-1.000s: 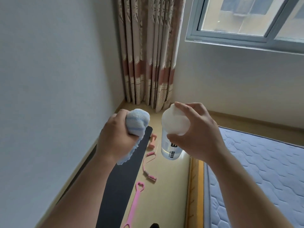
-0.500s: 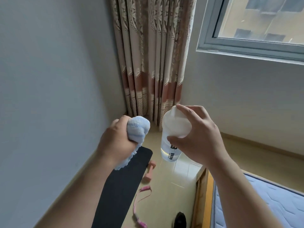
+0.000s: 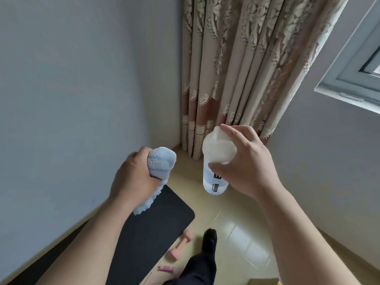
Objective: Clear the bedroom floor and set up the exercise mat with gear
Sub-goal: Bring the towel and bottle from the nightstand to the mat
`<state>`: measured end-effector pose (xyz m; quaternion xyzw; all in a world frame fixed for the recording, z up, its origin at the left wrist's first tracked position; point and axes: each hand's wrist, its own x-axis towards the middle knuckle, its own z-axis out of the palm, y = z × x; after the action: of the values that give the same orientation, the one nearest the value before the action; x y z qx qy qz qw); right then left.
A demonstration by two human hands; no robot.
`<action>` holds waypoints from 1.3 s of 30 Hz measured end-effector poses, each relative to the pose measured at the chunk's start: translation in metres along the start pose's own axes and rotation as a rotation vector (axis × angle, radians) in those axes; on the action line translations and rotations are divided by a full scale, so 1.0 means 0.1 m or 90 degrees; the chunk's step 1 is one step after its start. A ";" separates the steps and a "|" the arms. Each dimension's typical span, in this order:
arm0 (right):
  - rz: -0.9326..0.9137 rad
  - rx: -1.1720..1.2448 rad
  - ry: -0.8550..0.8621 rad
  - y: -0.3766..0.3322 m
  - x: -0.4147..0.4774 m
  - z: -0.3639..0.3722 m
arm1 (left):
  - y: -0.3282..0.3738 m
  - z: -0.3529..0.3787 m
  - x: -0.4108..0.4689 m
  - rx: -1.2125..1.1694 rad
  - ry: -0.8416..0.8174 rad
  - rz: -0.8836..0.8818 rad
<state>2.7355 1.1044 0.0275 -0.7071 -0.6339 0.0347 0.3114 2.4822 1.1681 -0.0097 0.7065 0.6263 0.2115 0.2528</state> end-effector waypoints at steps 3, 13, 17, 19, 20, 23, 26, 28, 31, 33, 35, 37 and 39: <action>-0.048 -0.003 -0.031 0.33 0.71 0.29 | 0.08 0.31 0.66 -0.031 0.018 -0.044; -0.201 -0.045 -0.188 0.84 3.00 1.10 | 0.35 0.66 2.54 -0.102 0.074 -0.191; -0.262 -0.053 -0.246 0.96 3.59 1.55 | 0.25 0.84 2.90 -0.045 0.096 -0.227; -0.289 -0.048 -0.283 1.05 3.83 1.86 | 0.19 1.01 3.04 -0.012 0.089 -0.234; -0.296 -0.047 -0.317 1.10 3.95 2.04 | 0.16 1.12 3.10 0.001 0.076 -0.243; -0.342 -0.040 -0.408 1.28 4.25 2.74 | 0.02 1.59 3.30 0.025 0.074 -0.310; -0.360 0.002 -0.466 1.48 4.40 3.34 | -0.14 2.04 3.46 0.023 0.093 -0.348; -0.370 0.047 -0.501 1.67 4.46 3.79 | -0.28 2.38 3.58 -0.007 0.111 -0.393; -0.356 0.055 -0.549 1.96 4.54 4.45 | -0.52 2.89 3.76 -0.078 0.152 -0.479; -0.343 0.061 -0.570 2.15 4.52 4.90 | -0.69 3.27 3.86 -0.126 0.168 -0.527; -0.328 0.058 -0.591 2.39 4.46 5.38 | -0.91 3.69 3.98 -0.160 0.166 -0.565; -0.322 0.042 -0.607 2.70 4.36 5.96 | -1.21 4.24 4.10 -0.178 0.148 -0.596; -0.333 0.020 -0.608 2.94 4.26 6.42 | -1.44 4.66 4.15 -0.174 0.122 -0.623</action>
<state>2.7904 1.7499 -0.4838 -0.4268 -0.8590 0.2829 -0.0023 2.7090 1.5499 -0.4718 0.2693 0.8703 0.2119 0.3537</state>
